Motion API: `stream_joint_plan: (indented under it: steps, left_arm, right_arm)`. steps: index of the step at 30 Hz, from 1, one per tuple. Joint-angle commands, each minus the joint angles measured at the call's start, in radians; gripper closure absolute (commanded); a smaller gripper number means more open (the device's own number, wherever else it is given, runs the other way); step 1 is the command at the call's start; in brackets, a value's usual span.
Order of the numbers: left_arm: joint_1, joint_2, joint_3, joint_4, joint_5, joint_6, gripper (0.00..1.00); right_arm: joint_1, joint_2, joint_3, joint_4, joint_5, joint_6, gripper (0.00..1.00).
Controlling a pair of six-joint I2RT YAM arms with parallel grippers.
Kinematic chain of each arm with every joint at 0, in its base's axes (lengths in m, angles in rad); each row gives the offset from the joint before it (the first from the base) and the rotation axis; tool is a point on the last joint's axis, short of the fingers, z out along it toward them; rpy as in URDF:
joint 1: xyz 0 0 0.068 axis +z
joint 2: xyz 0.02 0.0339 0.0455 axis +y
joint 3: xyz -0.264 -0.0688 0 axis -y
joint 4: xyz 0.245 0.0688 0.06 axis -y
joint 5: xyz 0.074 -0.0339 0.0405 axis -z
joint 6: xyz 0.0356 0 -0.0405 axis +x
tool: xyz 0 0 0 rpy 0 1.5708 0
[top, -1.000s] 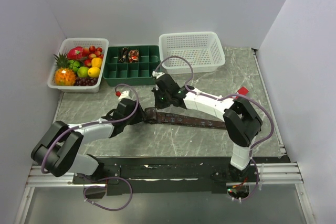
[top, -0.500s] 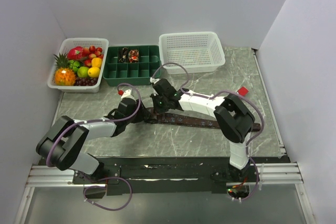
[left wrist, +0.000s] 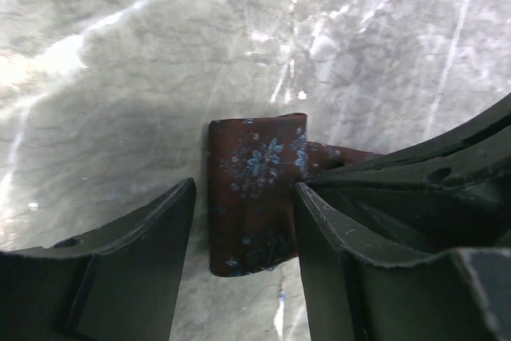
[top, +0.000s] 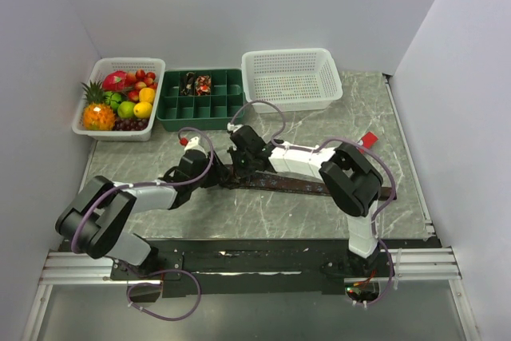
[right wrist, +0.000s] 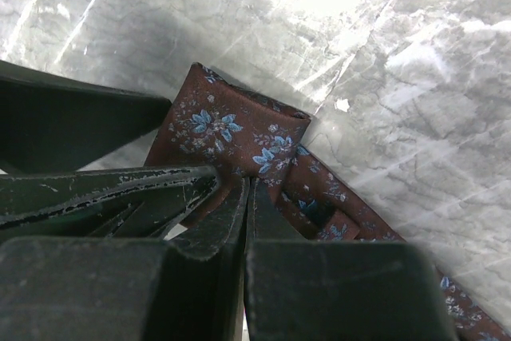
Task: Roll the ties
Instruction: Roll the tie at the center of the board.
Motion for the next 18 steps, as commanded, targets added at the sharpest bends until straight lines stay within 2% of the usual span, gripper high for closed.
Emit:
stream_joint_plan:
  steps: [1,12,13,15,18]
  left_arm:
    - [0.000,0.033,-0.040,0.084,0.070,-0.068,0.43]
    - [0.003,0.130,-0.115,0.298,0.148,-0.188,0.51]
    - [0.005,0.128,-0.125,0.305,0.151,-0.195,0.56]
    - [0.003,0.116,-0.138,0.318,0.150,-0.199,0.58]
    - [0.003,0.082,-0.152,0.322,0.144,-0.197,0.71]
  right_arm:
    - [0.036,-0.046,-0.077,-0.005,0.070,0.030,1.00]
    - [0.067,-0.047,-0.180,0.046,0.107,0.130,1.00]
    - [0.067,-0.046,-0.185,0.051,0.108,0.134,1.00]
    - [0.067,-0.041,-0.202,0.061,0.110,0.153,1.00]
    - [0.067,-0.034,-0.209,0.083,0.104,0.163,1.00]
